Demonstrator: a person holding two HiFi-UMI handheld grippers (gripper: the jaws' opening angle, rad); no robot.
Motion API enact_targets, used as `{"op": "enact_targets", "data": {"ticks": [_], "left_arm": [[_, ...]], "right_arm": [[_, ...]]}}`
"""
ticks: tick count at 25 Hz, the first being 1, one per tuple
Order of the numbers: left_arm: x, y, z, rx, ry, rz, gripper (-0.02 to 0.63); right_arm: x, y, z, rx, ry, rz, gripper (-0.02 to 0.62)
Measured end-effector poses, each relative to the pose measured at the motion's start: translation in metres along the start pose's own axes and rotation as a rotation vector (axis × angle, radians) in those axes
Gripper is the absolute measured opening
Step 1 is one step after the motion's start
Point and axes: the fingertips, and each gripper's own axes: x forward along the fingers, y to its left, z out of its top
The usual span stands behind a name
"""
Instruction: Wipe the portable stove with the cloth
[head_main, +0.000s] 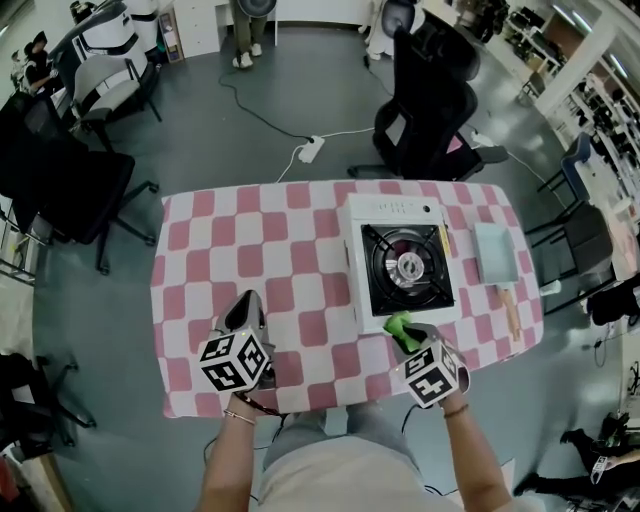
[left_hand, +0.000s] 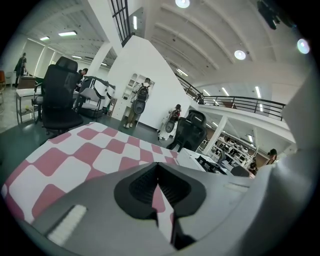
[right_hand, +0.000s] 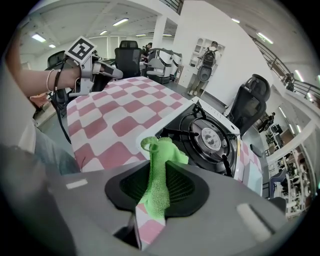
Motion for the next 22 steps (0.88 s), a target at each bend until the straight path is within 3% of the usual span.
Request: {"op": "enact_targets", "data": {"ticks": [22], "left_arm": [[-0.021, 0.032, 0.000, -0.041, -0.028, 0.071, 0.000]], "right_arm": [[0.008, 0.047, 0.043, -0.075, -0.036, 0.095, 0.095]]}}
